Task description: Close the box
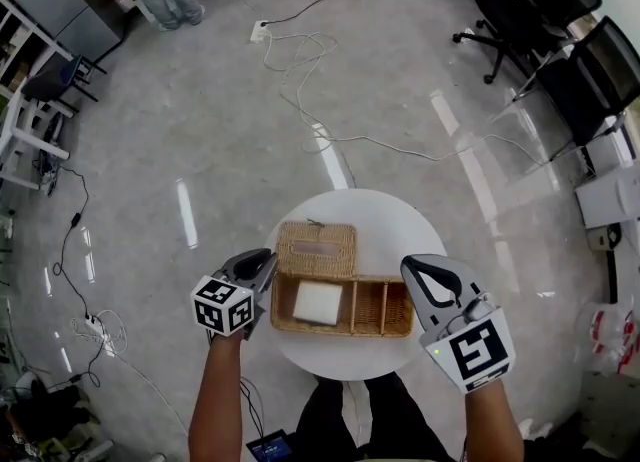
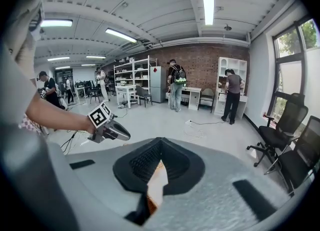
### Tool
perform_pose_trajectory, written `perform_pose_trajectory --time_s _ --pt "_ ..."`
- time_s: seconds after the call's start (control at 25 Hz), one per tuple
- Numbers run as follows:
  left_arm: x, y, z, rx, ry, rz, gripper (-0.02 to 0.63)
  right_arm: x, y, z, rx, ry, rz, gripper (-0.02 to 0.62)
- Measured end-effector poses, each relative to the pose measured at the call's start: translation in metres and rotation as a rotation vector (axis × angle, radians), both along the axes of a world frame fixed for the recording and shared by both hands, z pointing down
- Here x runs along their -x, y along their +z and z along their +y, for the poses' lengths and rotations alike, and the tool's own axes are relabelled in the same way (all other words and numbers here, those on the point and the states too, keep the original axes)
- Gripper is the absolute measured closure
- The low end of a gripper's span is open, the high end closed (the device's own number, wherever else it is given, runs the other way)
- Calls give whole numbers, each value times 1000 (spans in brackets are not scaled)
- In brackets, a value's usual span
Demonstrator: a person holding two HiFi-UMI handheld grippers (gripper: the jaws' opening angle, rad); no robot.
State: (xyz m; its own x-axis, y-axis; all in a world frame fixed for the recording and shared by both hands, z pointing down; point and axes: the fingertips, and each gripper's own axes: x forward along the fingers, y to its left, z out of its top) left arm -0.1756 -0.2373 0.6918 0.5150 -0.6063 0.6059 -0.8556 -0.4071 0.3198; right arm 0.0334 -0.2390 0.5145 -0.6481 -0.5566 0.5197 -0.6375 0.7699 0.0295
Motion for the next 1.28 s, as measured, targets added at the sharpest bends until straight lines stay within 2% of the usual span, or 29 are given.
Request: perform_pose_trajectory --time_s 0.2,0.52,0.92,1.28 --pt "1 20 -4 46 -25 45 519 -2 12 -3 15 1 6 603" --pt "-2 37 -12 113 -81 167 410 -6 25 -7 32 3 20 603" --pt "-8 56 -15 194 -104 268 400 -8 37 -8 41 4 32 603" --pt "-7 43 -17 167 -118 245 403 -12 32 -5 38 14 37 603"
